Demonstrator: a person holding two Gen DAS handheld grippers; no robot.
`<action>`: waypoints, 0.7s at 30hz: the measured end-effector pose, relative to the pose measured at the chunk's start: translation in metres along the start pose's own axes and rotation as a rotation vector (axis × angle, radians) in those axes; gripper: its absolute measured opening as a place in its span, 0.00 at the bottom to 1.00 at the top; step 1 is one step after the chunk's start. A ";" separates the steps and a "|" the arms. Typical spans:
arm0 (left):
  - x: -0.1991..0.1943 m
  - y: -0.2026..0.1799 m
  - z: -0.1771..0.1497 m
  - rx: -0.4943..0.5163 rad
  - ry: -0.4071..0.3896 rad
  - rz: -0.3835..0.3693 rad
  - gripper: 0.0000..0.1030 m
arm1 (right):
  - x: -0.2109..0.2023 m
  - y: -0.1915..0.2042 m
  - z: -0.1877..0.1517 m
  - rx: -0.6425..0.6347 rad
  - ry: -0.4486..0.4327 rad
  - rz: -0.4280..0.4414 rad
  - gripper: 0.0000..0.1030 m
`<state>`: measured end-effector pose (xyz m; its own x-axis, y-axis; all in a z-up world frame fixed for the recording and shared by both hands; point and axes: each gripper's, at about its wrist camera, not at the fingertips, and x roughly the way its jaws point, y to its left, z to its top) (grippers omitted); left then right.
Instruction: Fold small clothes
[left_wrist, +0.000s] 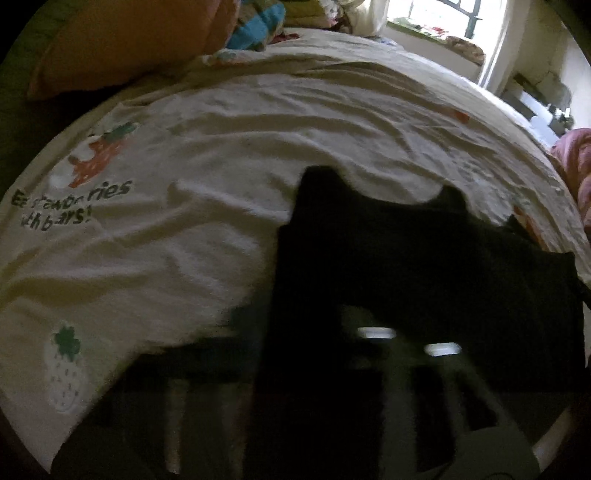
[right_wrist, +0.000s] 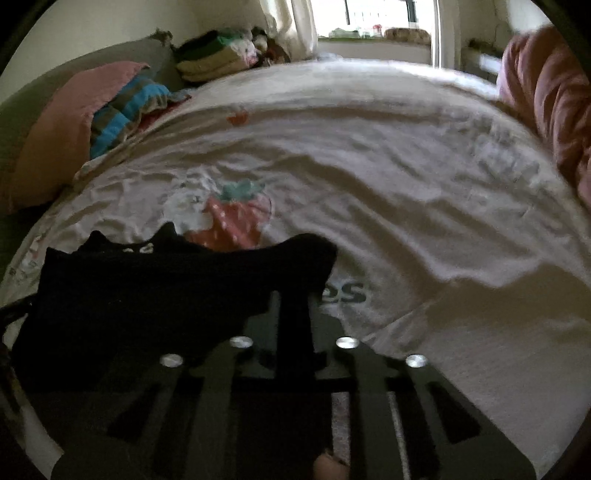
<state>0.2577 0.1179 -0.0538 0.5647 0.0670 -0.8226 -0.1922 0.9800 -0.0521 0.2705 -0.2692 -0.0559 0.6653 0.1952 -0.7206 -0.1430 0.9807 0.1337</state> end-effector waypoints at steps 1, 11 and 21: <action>-0.002 -0.004 0.000 0.023 -0.010 0.023 0.04 | -0.006 0.002 0.000 -0.004 -0.029 0.001 0.09; -0.027 -0.003 0.013 0.042 -0.126 0.063 0.03 | -0.018 -0.007 0.011 0.040 -0.107 -0.025 0.08; -0.014 0.008 -0.016 0.003 -0.075 0.084 0.17 | -0.006 -0.008 -0.015 0.050 0.006 -0.122 0.18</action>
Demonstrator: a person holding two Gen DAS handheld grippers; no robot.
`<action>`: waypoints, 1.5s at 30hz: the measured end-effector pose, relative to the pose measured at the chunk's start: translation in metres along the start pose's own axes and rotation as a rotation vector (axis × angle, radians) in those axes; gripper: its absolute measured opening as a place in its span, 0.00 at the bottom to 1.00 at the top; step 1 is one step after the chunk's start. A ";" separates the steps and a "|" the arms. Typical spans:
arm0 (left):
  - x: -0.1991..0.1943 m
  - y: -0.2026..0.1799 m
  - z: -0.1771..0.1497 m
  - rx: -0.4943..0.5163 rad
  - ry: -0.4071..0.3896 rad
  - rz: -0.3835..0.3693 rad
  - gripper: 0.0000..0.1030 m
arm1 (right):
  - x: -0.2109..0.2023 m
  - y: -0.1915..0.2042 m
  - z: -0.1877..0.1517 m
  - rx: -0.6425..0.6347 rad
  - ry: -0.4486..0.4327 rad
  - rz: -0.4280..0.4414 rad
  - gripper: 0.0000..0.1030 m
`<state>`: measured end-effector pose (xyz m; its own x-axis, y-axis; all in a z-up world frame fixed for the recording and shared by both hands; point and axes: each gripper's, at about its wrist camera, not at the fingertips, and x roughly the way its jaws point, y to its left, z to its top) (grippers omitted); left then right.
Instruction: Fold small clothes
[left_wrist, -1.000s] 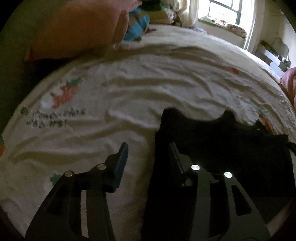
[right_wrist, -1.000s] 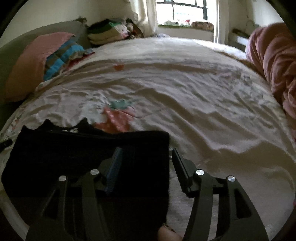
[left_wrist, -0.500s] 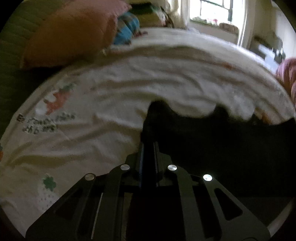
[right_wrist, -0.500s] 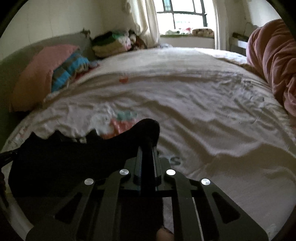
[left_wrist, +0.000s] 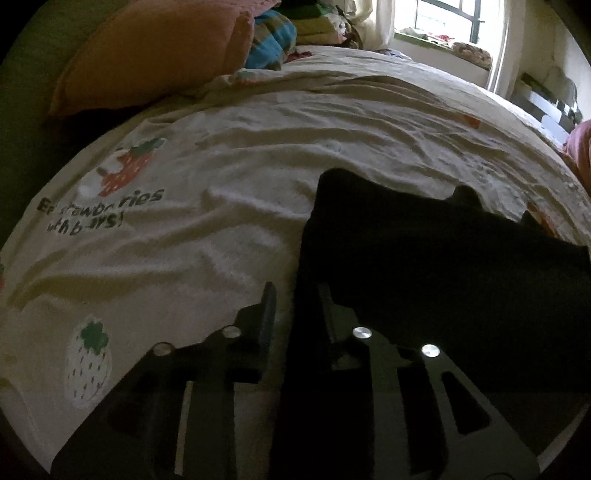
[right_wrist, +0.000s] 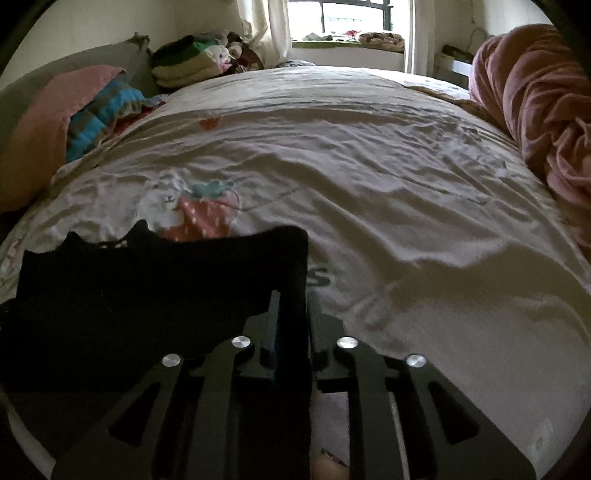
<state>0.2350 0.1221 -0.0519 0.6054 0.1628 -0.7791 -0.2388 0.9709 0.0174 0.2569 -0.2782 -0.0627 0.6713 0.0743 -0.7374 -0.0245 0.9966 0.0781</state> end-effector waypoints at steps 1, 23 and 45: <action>-0.005 0.000 -0.002 0.000 -0.008 0.002 0.17 | -0.004 -0.001 -0.002 0.008 0.005 -0.003 0.22; -0.060 -0.021 -0.043 0.096 0.000 -0.070 0.35 | -0.087 0.056 -0.061 -0.195 0.056 0.222 0.41; -0.065 -0.002 -0.078 0.029 0.058 -0.122 0.37 | -0.085 0.038 -0.100 -0.166 0.160 0.170 0.41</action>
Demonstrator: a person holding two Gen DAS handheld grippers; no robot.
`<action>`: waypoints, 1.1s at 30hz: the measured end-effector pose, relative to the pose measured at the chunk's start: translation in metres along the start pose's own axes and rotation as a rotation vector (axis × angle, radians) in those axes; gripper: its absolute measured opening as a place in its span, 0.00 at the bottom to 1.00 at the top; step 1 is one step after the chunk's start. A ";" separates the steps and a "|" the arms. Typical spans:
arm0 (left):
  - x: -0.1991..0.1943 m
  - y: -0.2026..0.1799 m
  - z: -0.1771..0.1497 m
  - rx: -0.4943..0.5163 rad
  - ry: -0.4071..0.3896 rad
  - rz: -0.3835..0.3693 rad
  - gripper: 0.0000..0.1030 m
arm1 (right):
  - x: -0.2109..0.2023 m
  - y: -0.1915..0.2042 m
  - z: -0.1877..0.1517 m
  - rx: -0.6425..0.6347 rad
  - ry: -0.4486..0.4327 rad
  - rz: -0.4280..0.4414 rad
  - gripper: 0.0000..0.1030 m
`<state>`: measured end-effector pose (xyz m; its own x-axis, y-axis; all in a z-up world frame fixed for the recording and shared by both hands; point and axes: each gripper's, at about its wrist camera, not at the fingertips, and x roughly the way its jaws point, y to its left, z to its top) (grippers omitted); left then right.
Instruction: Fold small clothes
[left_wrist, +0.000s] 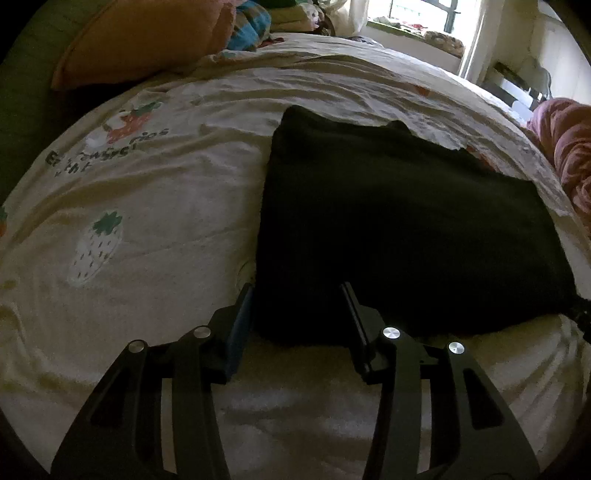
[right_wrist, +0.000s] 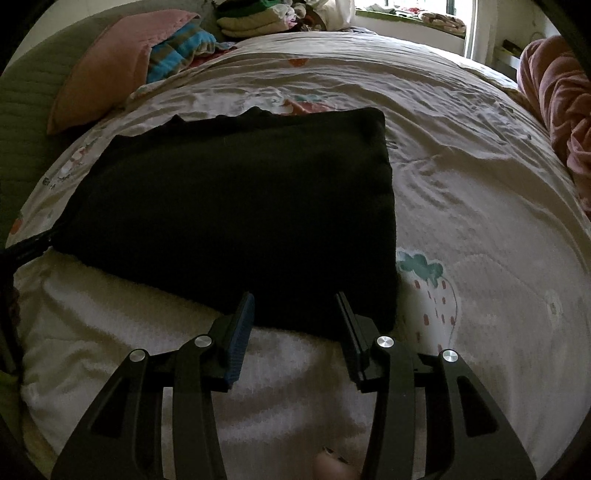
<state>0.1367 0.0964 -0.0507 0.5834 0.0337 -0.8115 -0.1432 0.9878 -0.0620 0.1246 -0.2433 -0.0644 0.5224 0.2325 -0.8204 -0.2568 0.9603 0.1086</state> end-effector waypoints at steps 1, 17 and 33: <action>-0.003 0.000 0.000 -0.001 -0.003 -0.002 0.37 | -0.002 0.000 -0.001 0.000 -0.005 0.006 0.43; -0.039 -0.006 -0.007 -0.001 -0.048 -0.031 0.67 | -0.028 0.003 -0.010 0.010 -0.049 0.036 0.61; -0.057 -0.026 -0.015 0.024 -0.052 -0.075 0.91 | -0.054 0.005 -0.009 0.031 -0.123 0.045 0.94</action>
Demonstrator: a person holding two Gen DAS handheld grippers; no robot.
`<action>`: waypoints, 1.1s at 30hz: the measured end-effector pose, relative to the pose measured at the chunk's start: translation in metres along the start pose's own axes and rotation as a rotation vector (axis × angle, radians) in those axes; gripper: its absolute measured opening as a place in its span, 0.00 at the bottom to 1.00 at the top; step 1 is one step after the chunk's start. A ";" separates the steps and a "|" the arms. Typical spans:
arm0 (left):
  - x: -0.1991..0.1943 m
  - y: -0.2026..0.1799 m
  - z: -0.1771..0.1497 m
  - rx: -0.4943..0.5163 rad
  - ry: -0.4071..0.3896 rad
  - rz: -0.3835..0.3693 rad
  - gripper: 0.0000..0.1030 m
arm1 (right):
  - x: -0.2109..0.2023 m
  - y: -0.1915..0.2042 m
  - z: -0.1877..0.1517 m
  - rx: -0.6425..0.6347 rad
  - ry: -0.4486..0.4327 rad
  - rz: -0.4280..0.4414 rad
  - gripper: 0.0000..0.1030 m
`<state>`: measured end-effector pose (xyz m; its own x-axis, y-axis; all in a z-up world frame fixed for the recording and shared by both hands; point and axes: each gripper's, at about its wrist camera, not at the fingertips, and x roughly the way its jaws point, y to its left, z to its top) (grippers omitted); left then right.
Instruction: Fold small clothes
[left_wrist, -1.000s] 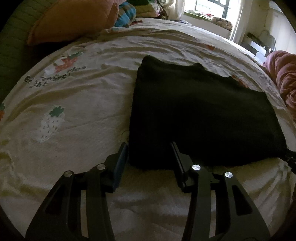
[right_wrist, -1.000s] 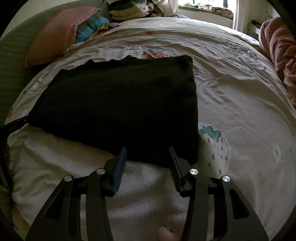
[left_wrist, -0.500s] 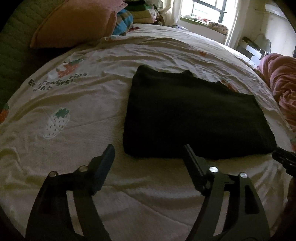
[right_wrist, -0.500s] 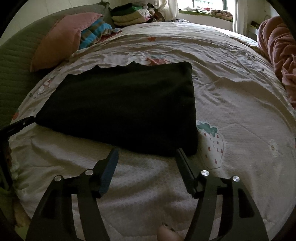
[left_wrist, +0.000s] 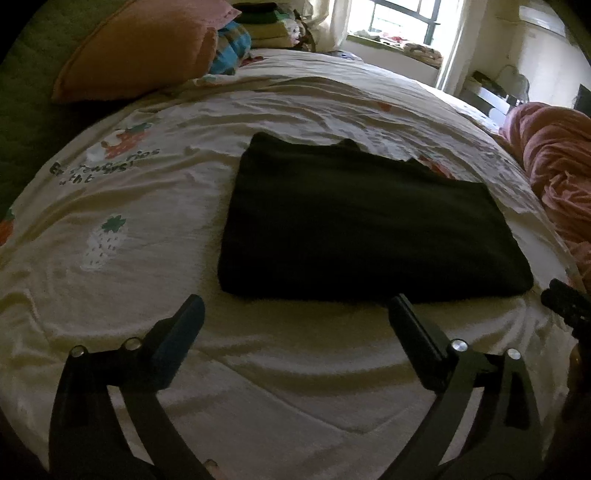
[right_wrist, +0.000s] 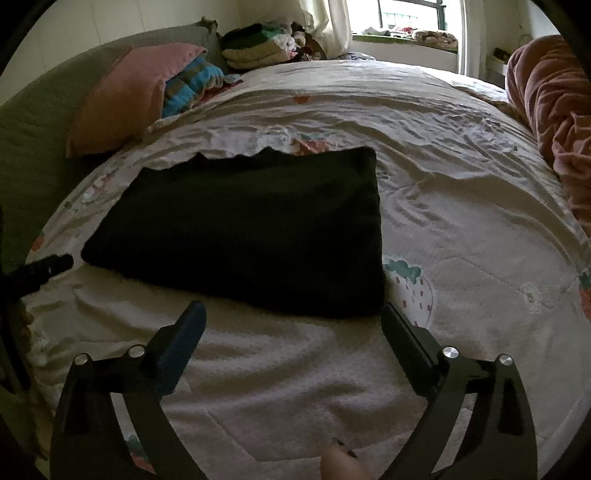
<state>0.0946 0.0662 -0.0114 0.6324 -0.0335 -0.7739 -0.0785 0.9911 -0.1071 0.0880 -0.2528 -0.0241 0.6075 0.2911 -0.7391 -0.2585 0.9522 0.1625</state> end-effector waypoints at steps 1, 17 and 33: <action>-0.001 -0.001 0.000 0.002 0.000 -0.003 0.91 | -0.001 0.000 0.001 -0.001 -0.003 0.003 0.94; -0.023 -0.013 -0.004 0.028 -0.019 -0.028 0.91 | -0.018 0.022 0.005 -0.055 -0.045 0.020 0.95; -0.040 0.016 -0.006 -0.023 -0.060 0.001 0.91 | -0.015 0.072 0.013 -0.149 -0.043 0.065 0.95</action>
<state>0.0630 0.0825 0.0144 0.6775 -0.0241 -0.7352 -0.0961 0.9880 -0.1209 0.0696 -0.1874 0.0074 0.6169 0.3583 -0.7008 -0.4050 0.9079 0.1077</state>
